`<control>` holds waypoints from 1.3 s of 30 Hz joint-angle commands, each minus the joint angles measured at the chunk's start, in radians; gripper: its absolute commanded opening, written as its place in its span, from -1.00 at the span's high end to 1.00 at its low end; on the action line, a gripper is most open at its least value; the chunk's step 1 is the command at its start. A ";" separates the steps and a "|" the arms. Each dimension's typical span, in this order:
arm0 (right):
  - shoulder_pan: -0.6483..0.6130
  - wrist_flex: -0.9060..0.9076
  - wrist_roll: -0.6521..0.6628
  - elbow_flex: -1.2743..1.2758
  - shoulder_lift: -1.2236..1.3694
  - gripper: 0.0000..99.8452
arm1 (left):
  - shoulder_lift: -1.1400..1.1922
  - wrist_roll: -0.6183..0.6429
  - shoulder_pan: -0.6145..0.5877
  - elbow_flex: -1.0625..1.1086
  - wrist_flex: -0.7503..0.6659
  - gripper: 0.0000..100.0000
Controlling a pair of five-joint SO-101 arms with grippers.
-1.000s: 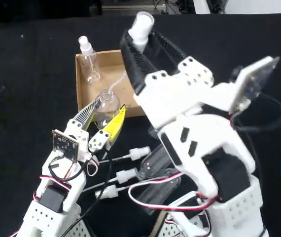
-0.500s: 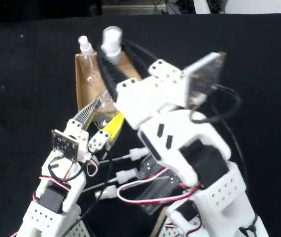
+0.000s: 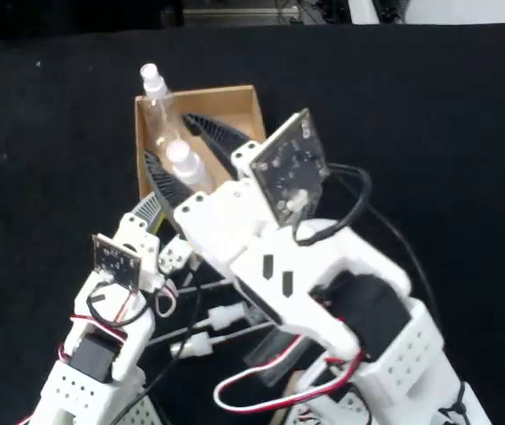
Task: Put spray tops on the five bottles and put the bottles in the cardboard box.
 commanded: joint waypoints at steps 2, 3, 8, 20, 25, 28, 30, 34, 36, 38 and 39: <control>0.026 0.038 0.011 -0.105 0.001 0.64 | -0.005 0.006 0.001 0.022 -0.025 0.94; 0.069 0.040 0.011 -0.122 0.001 0.64 | -0.005 0.006 0.001 0.022 -0.025 0.94; 0.376 0.055 0.003 -0.159 0.070 0.78 | -0.005 0.000 -0.001 0.022 -0.025 0.94; 0.569 0.000 -0.037 0.122 0.318 0.83 | -0.005 -0.002 -0.028 0.022 0.003 0.93; 0.571 -0.150 -0.081 0.189 0.476 0.71 | -0.005 0.006 -0.170 0.022 0.003 0.94; 0.569 -0.155 -0.074 0.154 0.584 0.61 | -0.003 0.006 -0.208 0.022 0.002 0.94; 0.568 -0.158 -0.074 0.125 0.650 0.63 | -0.003 0.006 -0.209 0.022 -0.006 0.94; 0.568 -0.229 -0.080 0.108 0.751 0.66 | -0.003 0.002 -0.231 0.022 -0.052 0.94; 0.568 -0.255 -0.080 0.110 0.788 0.66 | -0.003 0.006 -0.251 0.022 -0.087 0.94; 0.568 -0.264 -0.080 0.107 0.809 0.66 | -0.003 0.006 -0.260 0.022 -0.106 0.94; 0.566 -0.269 -0.080 0.105 0.820 0.66 | -0.003 0.006 -0.260 0.022 -0.107 0.94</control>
